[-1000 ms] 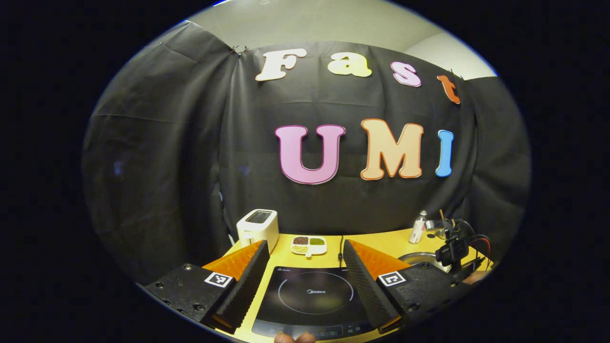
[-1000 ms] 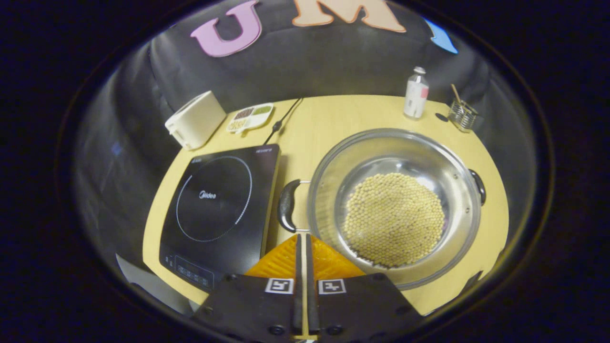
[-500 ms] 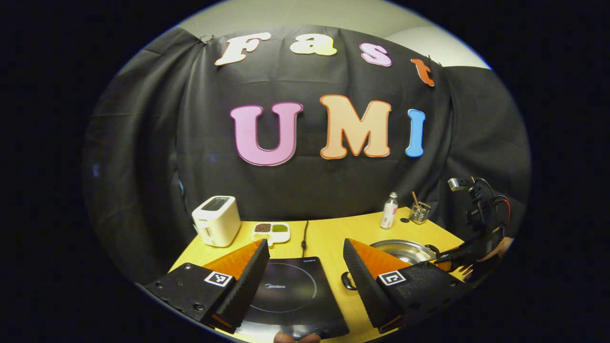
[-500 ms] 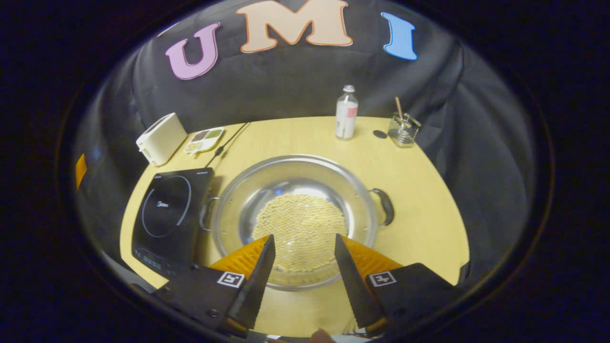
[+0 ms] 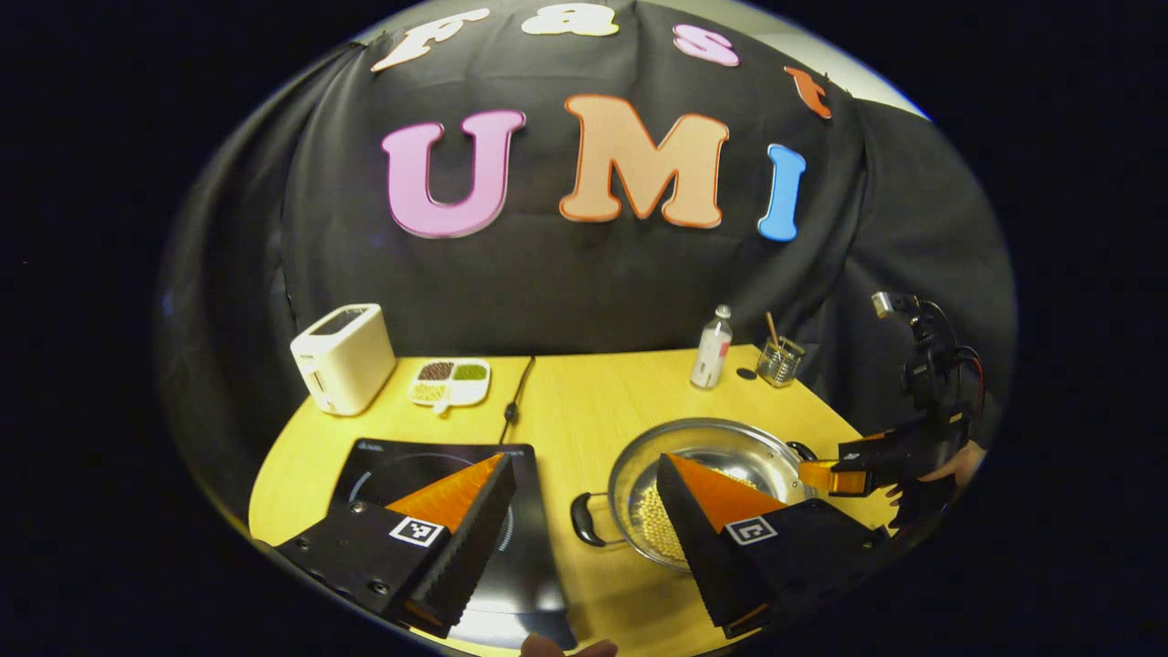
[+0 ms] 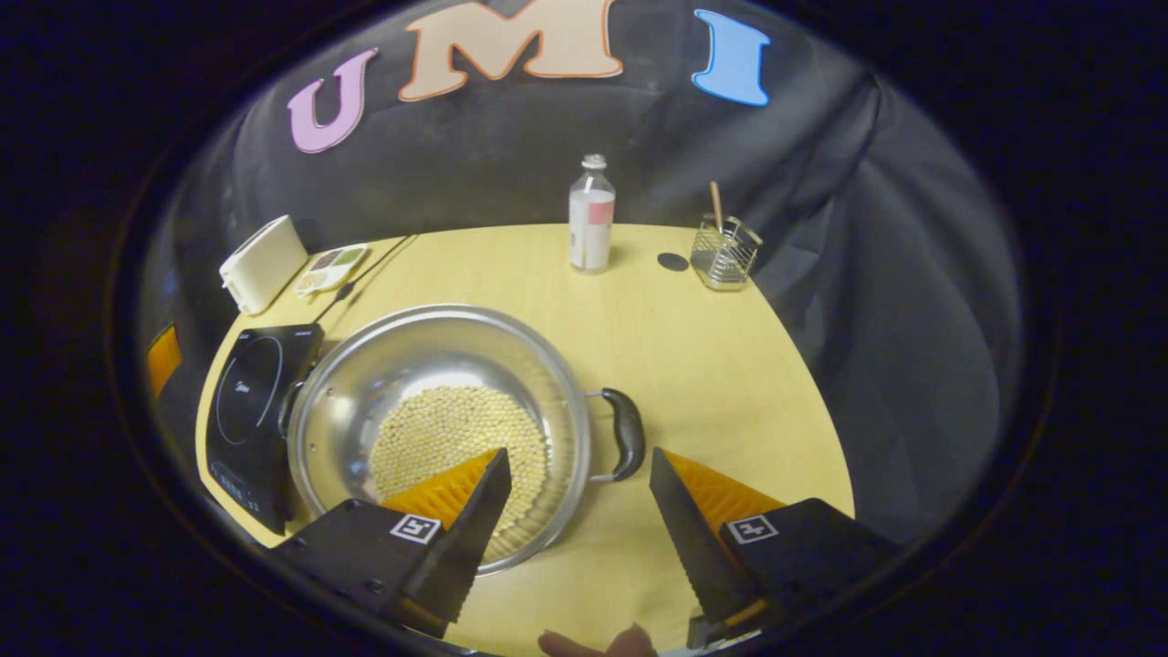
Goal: First push the handle of the pot to place it horizontally, then grasp the pot with both hands and set it on the induction cooktop.
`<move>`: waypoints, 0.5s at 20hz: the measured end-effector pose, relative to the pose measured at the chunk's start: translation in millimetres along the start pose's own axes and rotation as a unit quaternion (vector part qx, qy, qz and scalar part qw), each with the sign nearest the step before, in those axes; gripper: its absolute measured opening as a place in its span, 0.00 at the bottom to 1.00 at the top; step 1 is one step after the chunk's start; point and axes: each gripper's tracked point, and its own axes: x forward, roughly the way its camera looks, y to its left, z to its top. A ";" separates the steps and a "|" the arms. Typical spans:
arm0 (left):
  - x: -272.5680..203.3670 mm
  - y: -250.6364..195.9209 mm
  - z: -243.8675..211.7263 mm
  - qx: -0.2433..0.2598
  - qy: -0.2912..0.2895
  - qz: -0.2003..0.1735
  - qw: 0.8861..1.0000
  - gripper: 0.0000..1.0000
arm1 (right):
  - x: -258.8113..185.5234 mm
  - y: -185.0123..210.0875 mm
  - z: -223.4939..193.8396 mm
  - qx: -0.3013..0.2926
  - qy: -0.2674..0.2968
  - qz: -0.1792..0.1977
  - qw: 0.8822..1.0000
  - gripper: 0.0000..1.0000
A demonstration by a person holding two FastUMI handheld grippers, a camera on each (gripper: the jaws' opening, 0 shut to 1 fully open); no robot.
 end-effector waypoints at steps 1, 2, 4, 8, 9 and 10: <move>10.8 -3.8 -6.7 0.005 0.011 0.003 1.000 0.96 | 8.1 -2.3 0.1 0.004 0.003 0.006 1.000 0.96; 19.9 -7.7 -14.6 0.005 0.026 0.004 1.000 0.96 | 17.0 -4.5 -0.2 0.003 0.007 0.012 1.000 0.96; 37.4 -12.0 -28.5 0.003 0.052 0.010 0.999 0.96 | 31.8 -3.4 -4.8 0.004 0.023 0.027 0.999 0.96; 71.0 -6.4 -61.8 0.002 0.108 0.034 0.994 0.96 | 54.3 -2.6 -11.3 0.003 0.040 0.048 0.998 0.96; 74.2 -5.3 -68.1 0.004 0.118 0.038 0.992 0.97 | 57.1 -2.0 -14.8 0.004 0.044 0.052 0.998 0.96; 80.9 -5.5 -71.5 0.008 0.123 0.039 0.992 0.97 | 59.7 -3.2 -15.9 0.005 0.047 0.053 0.997 0.94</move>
